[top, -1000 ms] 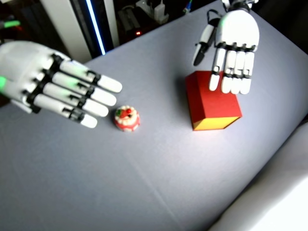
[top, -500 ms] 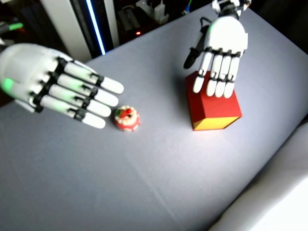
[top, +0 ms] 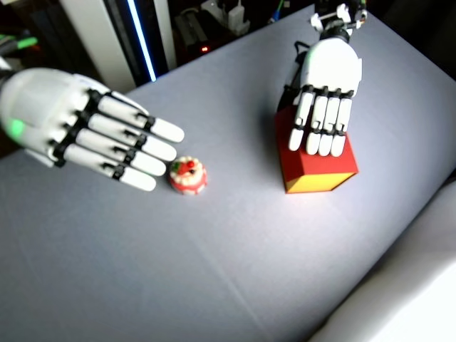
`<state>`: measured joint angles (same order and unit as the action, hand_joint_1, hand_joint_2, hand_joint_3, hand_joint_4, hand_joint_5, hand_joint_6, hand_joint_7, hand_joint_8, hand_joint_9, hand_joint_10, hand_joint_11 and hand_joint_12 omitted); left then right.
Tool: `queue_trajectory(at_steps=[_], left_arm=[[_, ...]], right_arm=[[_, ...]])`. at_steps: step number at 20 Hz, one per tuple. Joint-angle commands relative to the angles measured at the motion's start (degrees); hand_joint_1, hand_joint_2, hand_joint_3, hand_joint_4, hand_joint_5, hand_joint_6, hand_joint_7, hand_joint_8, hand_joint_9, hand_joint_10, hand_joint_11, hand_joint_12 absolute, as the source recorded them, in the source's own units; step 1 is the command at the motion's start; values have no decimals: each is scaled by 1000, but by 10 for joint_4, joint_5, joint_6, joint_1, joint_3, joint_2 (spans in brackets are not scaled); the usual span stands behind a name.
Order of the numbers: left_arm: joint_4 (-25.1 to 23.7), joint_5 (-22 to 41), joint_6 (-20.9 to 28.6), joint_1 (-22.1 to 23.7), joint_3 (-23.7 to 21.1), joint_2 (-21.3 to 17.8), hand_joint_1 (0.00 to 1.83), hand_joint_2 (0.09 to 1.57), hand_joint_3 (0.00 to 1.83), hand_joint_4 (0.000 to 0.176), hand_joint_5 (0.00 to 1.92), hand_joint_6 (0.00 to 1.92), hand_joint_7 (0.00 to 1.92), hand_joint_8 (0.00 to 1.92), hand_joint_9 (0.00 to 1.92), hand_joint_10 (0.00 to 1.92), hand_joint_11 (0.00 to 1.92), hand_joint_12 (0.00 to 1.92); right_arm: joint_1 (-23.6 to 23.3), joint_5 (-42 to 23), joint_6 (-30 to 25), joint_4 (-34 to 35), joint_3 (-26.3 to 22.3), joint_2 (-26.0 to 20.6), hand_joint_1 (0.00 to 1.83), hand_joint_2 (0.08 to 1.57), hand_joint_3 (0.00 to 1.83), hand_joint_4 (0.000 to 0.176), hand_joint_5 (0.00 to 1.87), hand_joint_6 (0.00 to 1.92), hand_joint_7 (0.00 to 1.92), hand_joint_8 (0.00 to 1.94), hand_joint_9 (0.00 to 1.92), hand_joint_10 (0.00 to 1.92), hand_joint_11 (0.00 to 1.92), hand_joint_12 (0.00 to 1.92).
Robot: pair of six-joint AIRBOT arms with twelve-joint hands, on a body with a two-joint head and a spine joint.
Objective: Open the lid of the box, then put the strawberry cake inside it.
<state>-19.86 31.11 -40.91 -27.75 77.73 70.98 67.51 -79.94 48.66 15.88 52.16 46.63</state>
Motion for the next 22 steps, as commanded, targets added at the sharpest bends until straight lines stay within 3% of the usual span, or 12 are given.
queue_trajectory(at_steps=[1,5,8,9,11,13,14,16,17,18,21,22], left_arm=[[16,64,-2,2,3,0,814,1087,10,61,0,0,0,0,0,0,0,0],[27,69,-3,0,8,7,851,1114,14,65,40,16,0,0,0,0,0,0],[46,80,-3,-3,14,12,765,1191,40,86,80,31,0,0,0,0,0,0],[49,85,-3,-3,14,12,522,1280,32,100,21,7,0,0,0,0,0,0],[54,91,-3,-4,14,12,441,1324,37,118,2,0,0,0,0,0,0,0],[72,108,-3,-9,15,12,531,1318,22,121,11,4,0,0,0,0,0,0],[76,112,-3,-11,15,12,531,1318,22,121,11,4,0,0,0,0,0,0],[88,128,-2,-16,14,7,667,1304,10,108,57,25,0,0,9,4,0,0],[91,135,0,-18,14,5,631,1341,21,82,100,45,36,13,33,16,5,3],[98,147,0,-21,12,2,616,1349,22,64,140,63,65,24,26,14,0,0],[118,186,2,-31,4,-9,634,1382,18,67,106,49,53,12,19,8,18,14],[124,198,4,-33,3,-12,611,1403,12,82,99,47,47,13,10,4,0,0]], right_arm=[[-1,-71,-3,5,4,-1,589,1308,10,0,0,0,0,0,0,0,0,0],[-1,-71,-3,6,4,-1,642,1304,5,0,0,0,0,0,0,0,0,0],[0,-71,-3,6,4,-1,637,1301,2,0,0,0,0,0,0,0,0,0],[0,-71,-3,7,4,-1,646,1301,2,0,0,0,0,0,0,0,19,10],[0,-71,-4,7,4,-1,623,1307,4,0,0,0,0,0,0,0,21,15],[0,-71,-4,8,4,0,620,1311,5,0,0,0,0,0,0,0,11,20],[0,-71,-4,8,4,0,620,1311,5,0,0,0,0,0,0,0,11,20],[1,-71,-4,9,4,0,638,1313,0,0,0,0,0,0,0,0,0,372],[1,-71,-4,10,4,0,617,1316,0,0,0,0,0,0,0,0,0,553],[2,-71,-4,10,4,0,618,1315,0,0,0,0,0,0,0,0,0,495],[2,-71,-5,11,3,0,622,1322,1,0,0,0,0,0,0,0,0,55],[2,-71,-5,11,3,0,641,1316,0,0,0,0,0,0,0,0,0,1]])
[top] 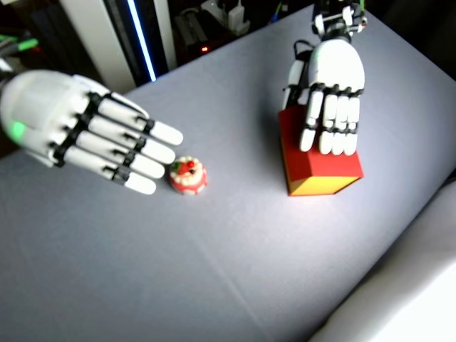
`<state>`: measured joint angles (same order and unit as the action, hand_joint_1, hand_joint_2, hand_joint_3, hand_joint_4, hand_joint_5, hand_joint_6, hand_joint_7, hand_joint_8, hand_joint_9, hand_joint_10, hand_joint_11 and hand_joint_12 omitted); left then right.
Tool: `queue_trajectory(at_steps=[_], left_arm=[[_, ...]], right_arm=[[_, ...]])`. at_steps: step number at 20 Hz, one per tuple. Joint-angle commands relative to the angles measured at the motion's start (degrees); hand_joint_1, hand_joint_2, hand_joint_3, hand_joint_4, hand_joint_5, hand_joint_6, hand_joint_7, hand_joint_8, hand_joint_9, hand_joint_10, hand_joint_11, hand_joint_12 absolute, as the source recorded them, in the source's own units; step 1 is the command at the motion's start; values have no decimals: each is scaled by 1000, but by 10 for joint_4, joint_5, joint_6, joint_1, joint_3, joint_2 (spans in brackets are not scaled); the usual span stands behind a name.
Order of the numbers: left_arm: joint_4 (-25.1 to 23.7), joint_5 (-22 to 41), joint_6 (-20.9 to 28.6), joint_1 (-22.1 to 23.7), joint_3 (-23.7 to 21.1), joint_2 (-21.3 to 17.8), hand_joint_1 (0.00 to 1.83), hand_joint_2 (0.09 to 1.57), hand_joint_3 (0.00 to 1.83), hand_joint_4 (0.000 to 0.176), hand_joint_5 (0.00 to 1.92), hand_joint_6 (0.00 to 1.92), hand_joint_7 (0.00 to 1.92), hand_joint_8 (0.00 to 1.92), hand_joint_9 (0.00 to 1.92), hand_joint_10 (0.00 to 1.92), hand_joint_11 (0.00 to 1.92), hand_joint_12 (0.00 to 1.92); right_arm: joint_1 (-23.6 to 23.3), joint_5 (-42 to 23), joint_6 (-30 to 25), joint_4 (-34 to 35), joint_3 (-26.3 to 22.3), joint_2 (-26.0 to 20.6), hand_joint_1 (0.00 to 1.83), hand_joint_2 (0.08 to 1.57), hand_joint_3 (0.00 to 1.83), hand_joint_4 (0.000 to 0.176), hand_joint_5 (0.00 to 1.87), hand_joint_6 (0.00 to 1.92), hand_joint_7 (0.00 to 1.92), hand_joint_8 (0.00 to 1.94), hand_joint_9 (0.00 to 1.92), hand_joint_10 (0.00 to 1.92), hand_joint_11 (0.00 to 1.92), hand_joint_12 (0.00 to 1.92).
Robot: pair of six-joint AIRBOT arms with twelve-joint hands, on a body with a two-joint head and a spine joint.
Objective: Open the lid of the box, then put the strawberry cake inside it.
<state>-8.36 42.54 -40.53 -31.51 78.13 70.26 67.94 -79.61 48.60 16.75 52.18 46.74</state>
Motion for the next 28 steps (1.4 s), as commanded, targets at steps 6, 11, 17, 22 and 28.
queue_trajectory(at_steps=[6,11,17,22,28], left_arm=[[45,142,18,-6,0,-13,562,1403,0,65,158,152,161,13,93,104,0,610],[72,169,36,-14,8,-16,509,1416,0,26,0,517,128,23,0,546,0,1483],[140,208,50,-34,22,-20,338,1444,3,70,28,433,227,113,0,874,0,1797],[180,240,105,-47,48,-13,97,1501,10,48,0,334,150,98,77,978,3,1853],[242,226,140,-56,84,0,0,1553,2,5,66,176,146,22,0,698,0,1706]], right_arm=[[-1,-74,-5,5,3,-1,651,1313,0,0,0,0,0,0,0,0,22,11],[-1,-74,-5,6,3,-1,648,1310,0,0,0,0,0,0,0,0,0,105],[1,-74,-5,8,3,0,594,1301,1,0,0,0,0,0,0,0,0,54],[2,-74,-5,9,3,0,613,1292,0,0,0,0,0,0,0,0,0,0],[3,-74,-6,9,3,0,646,1287,0,0,0,0,0,0,0,0,0,0]])
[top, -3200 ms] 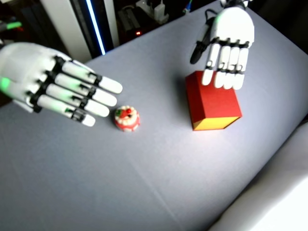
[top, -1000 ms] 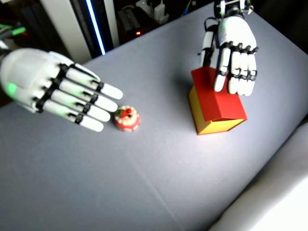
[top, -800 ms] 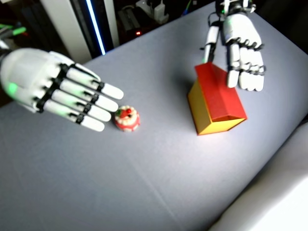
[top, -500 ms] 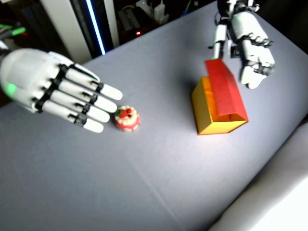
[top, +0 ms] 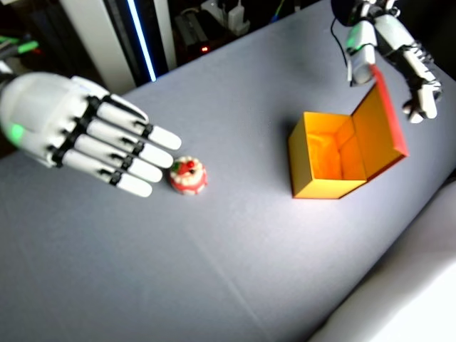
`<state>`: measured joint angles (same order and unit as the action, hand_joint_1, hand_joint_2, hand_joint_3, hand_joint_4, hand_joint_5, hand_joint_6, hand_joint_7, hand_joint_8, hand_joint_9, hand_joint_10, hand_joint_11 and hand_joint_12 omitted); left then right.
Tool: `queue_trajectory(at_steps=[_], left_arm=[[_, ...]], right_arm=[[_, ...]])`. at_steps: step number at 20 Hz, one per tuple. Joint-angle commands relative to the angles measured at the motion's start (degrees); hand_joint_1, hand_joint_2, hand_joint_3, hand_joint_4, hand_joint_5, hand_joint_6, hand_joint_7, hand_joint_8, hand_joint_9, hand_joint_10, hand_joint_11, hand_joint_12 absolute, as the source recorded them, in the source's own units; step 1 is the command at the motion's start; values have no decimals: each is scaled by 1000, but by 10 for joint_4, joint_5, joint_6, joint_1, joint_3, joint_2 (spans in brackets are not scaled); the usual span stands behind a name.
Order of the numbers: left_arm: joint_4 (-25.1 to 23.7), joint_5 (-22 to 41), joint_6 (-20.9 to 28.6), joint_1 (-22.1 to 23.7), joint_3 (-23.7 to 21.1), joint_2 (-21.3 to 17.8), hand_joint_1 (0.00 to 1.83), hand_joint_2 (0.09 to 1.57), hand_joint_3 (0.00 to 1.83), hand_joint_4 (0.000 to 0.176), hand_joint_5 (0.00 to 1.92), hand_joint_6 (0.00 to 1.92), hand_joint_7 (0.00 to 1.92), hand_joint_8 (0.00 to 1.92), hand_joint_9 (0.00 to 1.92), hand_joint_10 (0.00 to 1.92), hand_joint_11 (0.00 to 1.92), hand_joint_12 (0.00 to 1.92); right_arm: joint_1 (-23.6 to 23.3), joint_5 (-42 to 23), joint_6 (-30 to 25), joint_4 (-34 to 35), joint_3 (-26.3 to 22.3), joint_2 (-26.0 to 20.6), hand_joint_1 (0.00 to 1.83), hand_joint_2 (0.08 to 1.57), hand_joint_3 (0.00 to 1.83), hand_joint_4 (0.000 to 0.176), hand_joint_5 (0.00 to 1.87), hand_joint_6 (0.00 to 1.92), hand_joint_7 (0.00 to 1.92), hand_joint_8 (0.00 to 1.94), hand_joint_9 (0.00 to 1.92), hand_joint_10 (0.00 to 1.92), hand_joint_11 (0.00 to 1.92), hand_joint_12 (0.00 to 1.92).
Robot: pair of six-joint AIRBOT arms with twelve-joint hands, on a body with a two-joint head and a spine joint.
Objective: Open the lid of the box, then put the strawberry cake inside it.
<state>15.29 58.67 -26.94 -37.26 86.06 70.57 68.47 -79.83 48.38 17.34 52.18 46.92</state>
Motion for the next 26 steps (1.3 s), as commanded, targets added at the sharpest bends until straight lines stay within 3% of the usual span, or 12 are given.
queue_trajectory(at_steps=[1,3,4,6,8,9,10,11,13,15,16,26], left_arm=[[14,64,4,-2,6,-4,39,1537,0,20,99,171,194,33,0,842,0,1766],[29,56,2,-11,7,-7,120,1504,0,39,105,156,224,38,27,941,0,1849],[36,45,-3,-13,9,-6,154,1519,0,24,78,134,199,24,7,949,0,1840],[48,30,-10,-21,12,-7,202,1492,0,40,62,123,110,31,0,587,0,1766],[61,17,-17,-23,14,-8,270,1473,0,48,62,122,46,7,0,246,0,1434],[64,16,-17,-25,16,-8,313,1473,0,35,41,103,8,1,0,48,0,795],[62,30,-17,-29,10,-11,244,1468,0,44,7,27,1,0,0,9,0,158],[56,43,-26,-30,0,-18,258,1445,0,58,1,5,0,0,0,1,0,31],[40,59,-63,-31,-29,-38,321,1406,0,131,0,0,0,0,0,0,0,0],[27,68,-94,-33,-52,-57,376,1389,0,143,0,0,0,0,0,0,0,0],[22,73,-108,-36,-67,-70,439,1328,0,174,0,0,0,0,0,0,0,0],[23,109,-164,-68,-119,-128,389,1293,0,175,0,0,0,0,0,0,0,0]], right_arm=[[-2,-72,-4,3,3,-1,662,1285,0,0,0,0,0,0,0,0,0,0],[-2,-72,-4,3,3,-1,668,1284,0,0,0,0,0,0,0,0,0,0],[-2,-72,-4,3,3,-1,667,1282,0,0,0,0,0,0,0,0,0,0],[-2,-72,-5,3,3,-1,621,1289,0,0,0,0,0,0,0,0,0,0],[-2,-72,-6,3,3,-1,622,1291,1,0,0,0,0,0,0,0,0,0],[-2,-72,-6,3,3,-1,650,1288,0,0,0,0,0,0,0,0,0,0],[-2,-72,-6,2,3,-1,652,1284,0,0,0,0,0,0,0,0,0,0],[-2,-71,-7,1,3,-1,653,1284,0,0,0,0,0,0,0,0,0,0],[-3,-71,-9,-3,5,-1,631,1285,0,0,0,0,0,0,0,0,0,0],[-6,-65,-9,-9,6,-1,635,1279,0,0,0,0,0,0,0,0,0,0],[-11,-58,-9,-13,7,-1,661,1258,0,14,0,0,0,0,0,0,0,0],[-27,-25,-9,-27,14,0,626,1209,0,6,0,0,0,0,0,0,20,21]])
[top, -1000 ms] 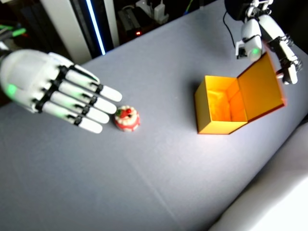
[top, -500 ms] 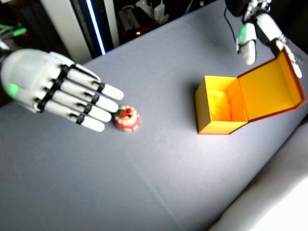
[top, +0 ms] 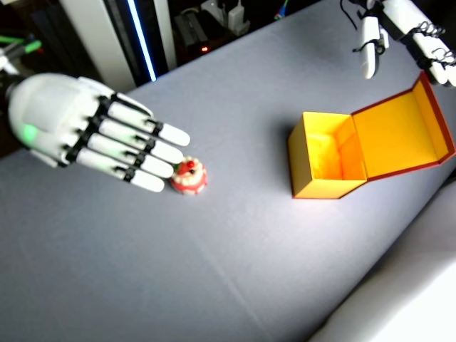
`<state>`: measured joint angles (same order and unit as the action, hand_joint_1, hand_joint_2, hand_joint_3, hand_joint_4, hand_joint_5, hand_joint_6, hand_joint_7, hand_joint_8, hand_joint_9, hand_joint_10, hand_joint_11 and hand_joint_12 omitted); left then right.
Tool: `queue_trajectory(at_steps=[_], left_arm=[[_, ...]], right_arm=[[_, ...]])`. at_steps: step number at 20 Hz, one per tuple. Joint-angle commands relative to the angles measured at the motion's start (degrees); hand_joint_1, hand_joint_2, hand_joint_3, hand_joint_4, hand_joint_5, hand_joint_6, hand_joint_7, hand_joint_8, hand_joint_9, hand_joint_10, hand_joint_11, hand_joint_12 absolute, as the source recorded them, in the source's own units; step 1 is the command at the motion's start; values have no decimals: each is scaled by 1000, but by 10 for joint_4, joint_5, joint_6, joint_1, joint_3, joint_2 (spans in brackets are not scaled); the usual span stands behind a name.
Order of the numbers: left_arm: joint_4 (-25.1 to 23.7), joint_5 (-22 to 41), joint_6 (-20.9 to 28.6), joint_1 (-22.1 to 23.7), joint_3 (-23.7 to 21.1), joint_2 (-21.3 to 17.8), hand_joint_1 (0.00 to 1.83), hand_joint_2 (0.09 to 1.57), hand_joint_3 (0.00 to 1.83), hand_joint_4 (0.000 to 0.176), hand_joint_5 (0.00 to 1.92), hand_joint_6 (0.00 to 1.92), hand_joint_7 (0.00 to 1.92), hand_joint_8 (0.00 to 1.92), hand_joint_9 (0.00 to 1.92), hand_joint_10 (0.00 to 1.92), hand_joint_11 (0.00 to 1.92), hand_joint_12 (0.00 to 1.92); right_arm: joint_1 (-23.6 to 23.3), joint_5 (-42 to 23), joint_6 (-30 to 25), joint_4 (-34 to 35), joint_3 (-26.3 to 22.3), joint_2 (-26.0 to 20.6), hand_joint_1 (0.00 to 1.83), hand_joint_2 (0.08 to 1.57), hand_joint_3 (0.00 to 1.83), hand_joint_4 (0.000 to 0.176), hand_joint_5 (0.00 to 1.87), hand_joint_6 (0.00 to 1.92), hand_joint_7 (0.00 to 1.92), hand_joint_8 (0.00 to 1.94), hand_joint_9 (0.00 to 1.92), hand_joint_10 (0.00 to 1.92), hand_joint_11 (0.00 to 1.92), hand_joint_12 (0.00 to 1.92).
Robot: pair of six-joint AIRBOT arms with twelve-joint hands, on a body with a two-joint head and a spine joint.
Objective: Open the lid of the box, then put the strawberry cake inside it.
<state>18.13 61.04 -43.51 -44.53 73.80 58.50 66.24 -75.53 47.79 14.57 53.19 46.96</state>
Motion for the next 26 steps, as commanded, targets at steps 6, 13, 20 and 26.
queue_trajectory(at_steps=[6,13,20,26], left_arm=[[-112,93,-11,-27,-64,-59,358,1301,0,175,0,0,0,0,0,0,0,0],[-213,62,6,-29,-94,-85,484,1310,0,143,0,0,0,0,0,0,0,0],[-266,47,23,-31,-112,-101,374,1301,0,90,11,4,0,0,0,0,0,0],[-267,51,24,-31,-113,-101,293,1329,6,64,0,0,0,0,0,0,0,0]], right_arm=[[-73,40,-3,-58,26,10,777,1181,0,0,0,0,0,0,0,0,1,0],[-121,153,-12,-101,57,39,873,1153,0,0,0,0,0,0,0,0,0,0],[-146,259,-13,-108,98,79,948,1097,35,0,95,3,104,18,91,26,1,362],[-154,280,-13,-108,110,93,1130,1152,3,0,527,159,630,310,387,906,28,1754]])
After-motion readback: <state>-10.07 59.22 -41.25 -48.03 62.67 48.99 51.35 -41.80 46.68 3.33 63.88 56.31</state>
